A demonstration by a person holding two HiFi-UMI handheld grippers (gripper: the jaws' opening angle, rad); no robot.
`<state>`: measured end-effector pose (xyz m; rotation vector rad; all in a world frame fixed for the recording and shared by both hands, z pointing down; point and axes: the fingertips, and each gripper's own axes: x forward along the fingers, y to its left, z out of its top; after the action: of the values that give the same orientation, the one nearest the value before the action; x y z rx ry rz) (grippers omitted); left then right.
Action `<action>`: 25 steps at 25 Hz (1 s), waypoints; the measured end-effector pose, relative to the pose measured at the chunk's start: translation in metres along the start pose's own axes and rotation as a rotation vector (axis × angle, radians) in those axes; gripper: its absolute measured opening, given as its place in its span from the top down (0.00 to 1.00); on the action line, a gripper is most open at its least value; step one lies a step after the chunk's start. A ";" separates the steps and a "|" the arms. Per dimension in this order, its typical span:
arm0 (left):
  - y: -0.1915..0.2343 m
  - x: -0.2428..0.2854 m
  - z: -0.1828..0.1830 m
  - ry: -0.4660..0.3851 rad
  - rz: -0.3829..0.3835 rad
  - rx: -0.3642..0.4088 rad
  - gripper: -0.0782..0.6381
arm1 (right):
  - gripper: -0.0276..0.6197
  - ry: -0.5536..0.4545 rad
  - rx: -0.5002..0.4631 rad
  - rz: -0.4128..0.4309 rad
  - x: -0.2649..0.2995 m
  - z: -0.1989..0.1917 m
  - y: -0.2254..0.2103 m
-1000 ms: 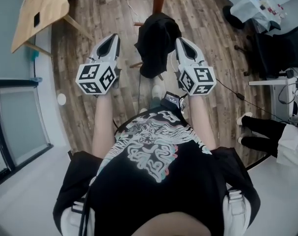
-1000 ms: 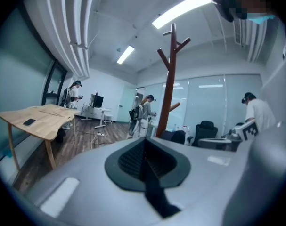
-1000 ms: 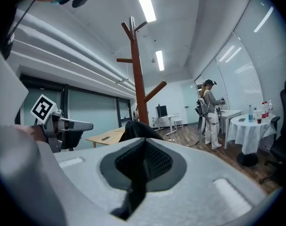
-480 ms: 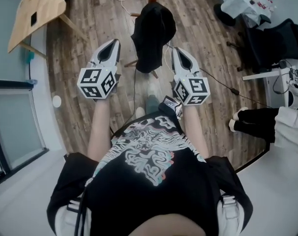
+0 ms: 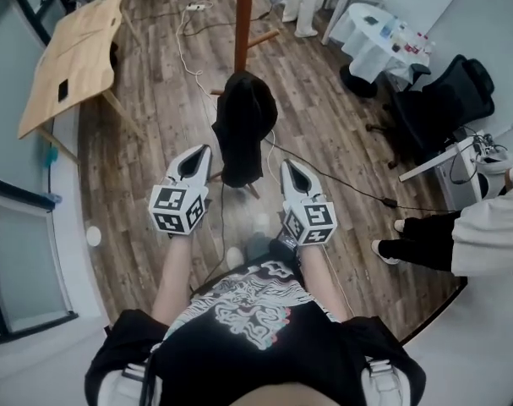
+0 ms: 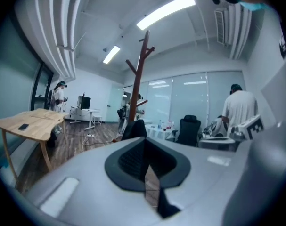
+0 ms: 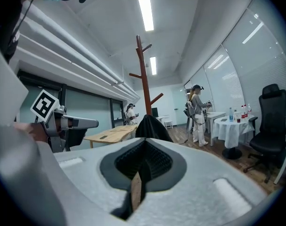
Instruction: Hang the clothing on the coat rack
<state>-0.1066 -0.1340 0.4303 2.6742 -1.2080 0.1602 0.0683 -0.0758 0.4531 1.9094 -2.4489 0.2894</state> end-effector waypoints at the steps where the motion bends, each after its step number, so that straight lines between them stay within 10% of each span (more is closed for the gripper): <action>1: -0.006 -0.003 0.005 -0.010 0.006 0.028 0.91 | 0.96 -0.007 -0.004 0.003 -0.003 0.003 0.001; 25: -0.078 -0.043 0.031 -0.038 0.211 0.128 0.91 | 0.96 -0.053 -0.012 0.219 -0.058 0.033 -0.011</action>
<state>-0.0758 -0.0590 0.3812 2.6609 -1.5403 0.2270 0.0965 -0.0278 0.4147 1.6655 -2.6915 0.2301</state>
